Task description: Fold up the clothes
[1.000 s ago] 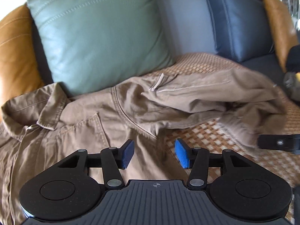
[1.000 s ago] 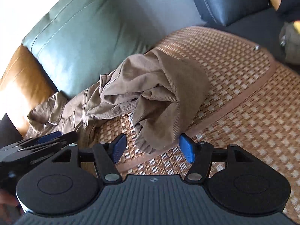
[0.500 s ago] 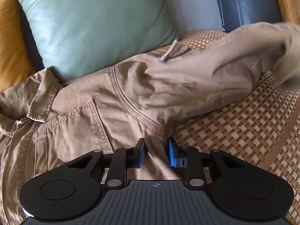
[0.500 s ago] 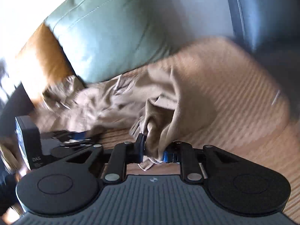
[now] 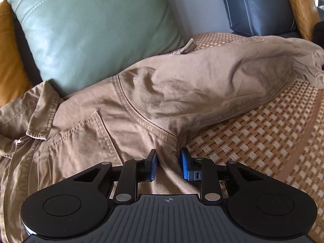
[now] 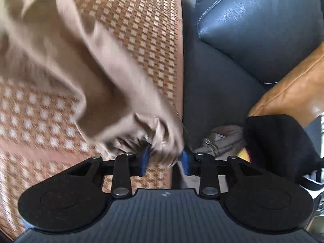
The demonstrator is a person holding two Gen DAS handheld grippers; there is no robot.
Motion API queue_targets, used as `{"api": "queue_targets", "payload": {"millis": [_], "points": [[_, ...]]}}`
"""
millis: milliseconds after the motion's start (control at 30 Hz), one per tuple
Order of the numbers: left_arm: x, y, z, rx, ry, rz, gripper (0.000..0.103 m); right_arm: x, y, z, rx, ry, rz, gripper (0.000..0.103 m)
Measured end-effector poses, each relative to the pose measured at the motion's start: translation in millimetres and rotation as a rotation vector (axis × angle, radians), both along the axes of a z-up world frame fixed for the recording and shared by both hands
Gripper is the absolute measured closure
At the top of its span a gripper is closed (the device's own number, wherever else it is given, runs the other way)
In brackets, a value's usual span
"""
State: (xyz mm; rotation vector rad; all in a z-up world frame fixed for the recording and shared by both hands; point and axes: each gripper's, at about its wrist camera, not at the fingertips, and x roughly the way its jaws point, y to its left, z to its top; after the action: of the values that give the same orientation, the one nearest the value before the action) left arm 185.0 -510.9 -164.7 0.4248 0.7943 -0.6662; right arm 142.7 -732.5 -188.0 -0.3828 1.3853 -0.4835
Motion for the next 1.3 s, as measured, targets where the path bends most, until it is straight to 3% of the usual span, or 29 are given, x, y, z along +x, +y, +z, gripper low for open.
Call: {"api": "queue_targets", "payload": {"millis": [67,100,133,233,300,367,433,533,667,700,733,767,800,900,1000,1067,1133,1167,1233,1300], "points": [[1.8,5.8,11.6,-0.055,0.014,0.015,0.072,-12.8,-5.7,22.6,0.018,-0.103,-0.022,0.052],[2.4,6.1,17.6,-0.072,-0.001,0.022,0.06,-20.3,-8.4,37.7,0.043,-0.178,-0.038,0.047],[2.1,4.4,22.8,-0.079,-0.024,0.02,0.059,-27.4,-9.9,52.3,0.085,-0.263,-0.061,0.04],[-6.2,-10.7,27.0,-0.04,-0.111,-0.045,0.054,-54.5,-14.9,77.8,0.269,-0.447,-0.131,0.039],[-14.5,-27.7,23.2,0.022,-0.192,-0.116,0.049,-66.3,-15.2,72.3,0.35,-0.477,-0.17,0.039],[-26.3,-39.6,13.3,0.097,-0.308,-0.206,0.043,-72.5,-11.0,57.7,0.371,-0.476,-0.174,0.039],[-36.0,-44.7,3.7,0.15,-0.371,-0.308,0.041,-74.4,-11.6,38.6,0.349,-0.463,-0.142,0.035],[-42.1,-45.4,-4.4,0.171,-0.385,-0.4,0.04,-73.7,-8.6,16.8,0.331,-0.451,-0.094,0.032],[-34.3,-55.0,-16.6,0.198,-0.374,-0.391,0.035,-72.6,-9.4,-1.6,0.359,-0.493,-0.074,0.031],[-32.2,-58.2,-20.1,0.211,-0.368,-0.387,0.04,-71.8,-9.6,-4.2,0.361,-0.508,-0.072,0.033],[-31.5,-60.8,-22.6,0.221,-0.372,-0.391,0.051,-71.8,-10.7,-4.7,0.375,-0.523,-0.072,0.059],[-30.8,-62.8,-23.4,0.227,-0.381,-0.386,0.082,-72.2,-11.7,-2.4,0.394,-0.536,-0.075,0.071],[-28.4,-65.2,-23.1,0.243,-0.381,-0.36,0.1,-74.9,-12.8,4.3,0.406,-0.561,-0.078,0.071],[-17.8,-55.5,-7.9,0.153,-0.329,-0.322,0.103,-89.1,-21.8,35.7,0.394,-0.636,-0.077,0.072],[-14.3,-46.9,-2.7,0.123,-0.291,-0.35,0.103,-104.6,-47.1,58.2,0.393,-0.63,-0.111,0.073],[-16.9,-50.5,-10.1,0.173,-0.281,-0.388,0.103,-103.6,-48.7,48.2,0.392,-0.516,-0.099,0.073],[-23.8,-52.5,-21.7,0.235,-0.294,-0.43,0.102,-93.2,-40.1,15.5,0.379,-0.337,-0.102,0.072],[-27.8,-51.0,-24.3,0.248,-0.32,-0.443,0.087,-88.7,-35.2,0.1,0.371,-0.267,-0.105,0.07],[-29.3,-48.0,-21.5,0.242,-0.315,-0.456,0.073,-88.6,-27.8,3.4,0.32,-0.305,-0.085,0.067],[-24.9,-41.0,-8.9,0.18,-0.252,-0.451,0.053,-92.9,-29.7,17.3,0.307,-0.317,-0.096,0.054]]}}
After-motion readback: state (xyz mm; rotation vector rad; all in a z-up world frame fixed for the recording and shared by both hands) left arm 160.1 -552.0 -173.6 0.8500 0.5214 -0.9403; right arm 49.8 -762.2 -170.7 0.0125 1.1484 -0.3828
